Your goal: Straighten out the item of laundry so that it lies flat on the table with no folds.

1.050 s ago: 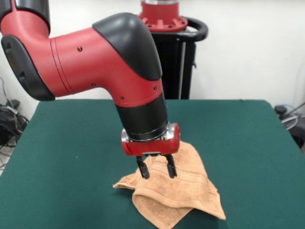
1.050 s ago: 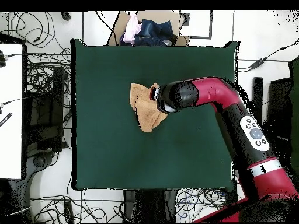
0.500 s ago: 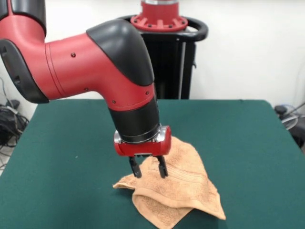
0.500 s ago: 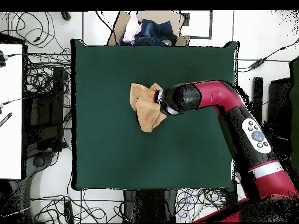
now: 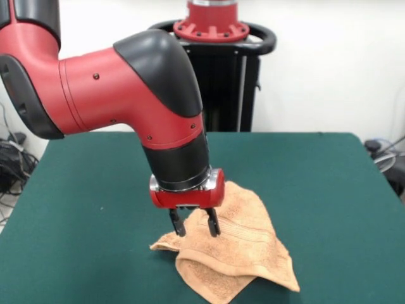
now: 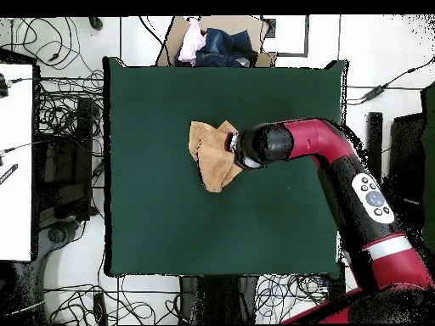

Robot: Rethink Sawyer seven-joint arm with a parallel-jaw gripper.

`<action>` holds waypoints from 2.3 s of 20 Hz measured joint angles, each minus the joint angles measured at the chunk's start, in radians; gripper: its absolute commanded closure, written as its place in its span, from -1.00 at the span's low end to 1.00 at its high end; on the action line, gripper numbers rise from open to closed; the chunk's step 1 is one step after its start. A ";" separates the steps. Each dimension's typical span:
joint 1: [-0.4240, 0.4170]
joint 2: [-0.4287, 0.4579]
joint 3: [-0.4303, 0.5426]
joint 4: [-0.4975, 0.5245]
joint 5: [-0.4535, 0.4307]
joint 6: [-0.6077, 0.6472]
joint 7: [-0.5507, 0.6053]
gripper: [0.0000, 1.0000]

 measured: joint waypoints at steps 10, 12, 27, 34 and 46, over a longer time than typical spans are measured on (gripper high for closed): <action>0.000 0.054 0.000 0.000 -0.008 -0.027 0.000 -1.00; 0.000 0.068 0.000 -0.001 -0.010 -0.036 0.000 -1.00; -0.006 0.086 0.000 -0.002 -0.013 -0.045 -0.077 -1.00; -0.014 0.053 -0.001 -0.002 -0.004 -0.045 -0.151 -1.00; -0.009 0.095 -0.004 -0.004 -0.007 -0.059 -0.173 -1.00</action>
